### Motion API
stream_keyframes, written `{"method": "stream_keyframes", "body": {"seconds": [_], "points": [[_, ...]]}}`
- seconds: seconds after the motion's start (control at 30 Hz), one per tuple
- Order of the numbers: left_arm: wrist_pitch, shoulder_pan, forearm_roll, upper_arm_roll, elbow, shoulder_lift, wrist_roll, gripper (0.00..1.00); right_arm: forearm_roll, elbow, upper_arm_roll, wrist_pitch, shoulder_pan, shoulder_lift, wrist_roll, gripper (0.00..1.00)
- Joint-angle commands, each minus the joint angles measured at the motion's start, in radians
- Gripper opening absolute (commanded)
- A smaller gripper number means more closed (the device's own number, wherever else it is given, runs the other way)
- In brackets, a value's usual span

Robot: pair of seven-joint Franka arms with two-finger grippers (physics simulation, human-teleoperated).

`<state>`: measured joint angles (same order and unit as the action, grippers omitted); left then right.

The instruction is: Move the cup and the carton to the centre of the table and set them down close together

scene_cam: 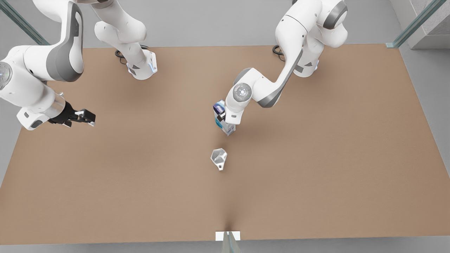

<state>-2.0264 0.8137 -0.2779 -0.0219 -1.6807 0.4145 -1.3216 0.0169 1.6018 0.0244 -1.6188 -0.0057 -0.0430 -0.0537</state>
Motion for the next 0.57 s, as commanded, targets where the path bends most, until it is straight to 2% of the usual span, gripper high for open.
{"method": "stream_keyframes", "body": {"seconds": [0.0,0.13,0.2,0.3,0.4,0.53], "points": [[0.000,-0.001,-0.003,-0.003,0.003,-0.005,-0.002,1.00,0.001,0.000,0.000,-0.001,-0.031,0.000,0.000,1.00],[0.015,-0.053,0.034,-0.090,0.088,-0.114,0.010,1.00,0.000,0.000,0.000,0.002,-0.033,-0.001,0.000,1.00],[0.238,-0.234,0.077,-0.101,0.128,-0.161,0.583,1.00,0.000,0.000,0.000,0.007,-0.031,0.002,0.000,1.00],[0.391,-0.427,0.233,-0.101,0.128,-0.184,1.209,1.00,0.002,-0.002,0.002,0.008,-0.036,0.005,-0.003,1.00],[0.414,-0.548,0.264,-0.101,0.125,-0.234,1.325,1.00,0.001,-0.002,0.003,0.008,-0.039,0.005,-0.009,1.00],[0.419,-0.570,0.272,-0.102,0.125,-0.223,1.323,1.00,0.000,-0.003,0.005,0.008,-0.039,0.003,-0.009,1.00]]}}
